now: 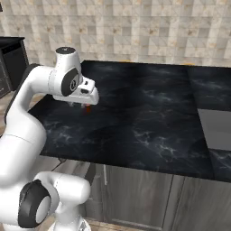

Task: Pick the ladle from the drawer and place it on the counter.

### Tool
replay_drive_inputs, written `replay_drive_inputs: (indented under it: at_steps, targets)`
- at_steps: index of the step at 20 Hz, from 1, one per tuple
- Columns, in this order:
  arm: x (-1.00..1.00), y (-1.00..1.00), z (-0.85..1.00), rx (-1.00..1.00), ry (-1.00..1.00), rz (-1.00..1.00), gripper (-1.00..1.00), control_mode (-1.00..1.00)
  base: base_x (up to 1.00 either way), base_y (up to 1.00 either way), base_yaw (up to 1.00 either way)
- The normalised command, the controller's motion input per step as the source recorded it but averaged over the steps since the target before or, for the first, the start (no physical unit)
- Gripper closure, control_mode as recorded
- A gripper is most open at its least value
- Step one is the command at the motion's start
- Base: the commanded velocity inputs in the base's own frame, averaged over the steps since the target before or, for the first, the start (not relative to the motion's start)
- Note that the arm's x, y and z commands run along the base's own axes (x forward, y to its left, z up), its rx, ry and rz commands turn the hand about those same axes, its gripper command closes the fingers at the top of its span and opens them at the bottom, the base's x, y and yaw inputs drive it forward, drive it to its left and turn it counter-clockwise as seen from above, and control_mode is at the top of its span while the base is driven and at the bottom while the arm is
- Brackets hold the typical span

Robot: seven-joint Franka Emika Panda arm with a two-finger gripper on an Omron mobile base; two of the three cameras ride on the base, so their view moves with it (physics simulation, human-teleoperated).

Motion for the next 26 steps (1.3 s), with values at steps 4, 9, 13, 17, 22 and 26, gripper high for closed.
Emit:
replay_drive_inputs:
  at_steps: [4, 9, 13, 17, 22, 26]
  targets:
    - [-0.27, -0.03, -0.04, -0.02, 0.00, 0.04, -1.00, -1.00, 0.00, 0.00, 0.00]
    - [-0.56, -0.04, -0.32, -0.11, 0.04, 0.08, -1.00, -1.00, 0.00, 0.00, 0.00]
    - [-0.60, 0.00, -0.31, -0.07, 0.00, 0.09, -1.00, -1.00, 0.00, 0.00, 0.00]
    - [0.00, 0.00, 0.00, 0.00, 0.00, 0.00, -1.00, 1.00, -0.49, -0.41, 0.18]
    - [0.00, 0.00, 0.00, 0.00, 0.00, 0.00, -1.00, 1.00, -0.30, -0.63, 0.35]
    - [0.00, 0.00, 0.00, 0.00, 0.00, 0.00, -1.00, 1.00, -0.10, -0.57, 0.47]
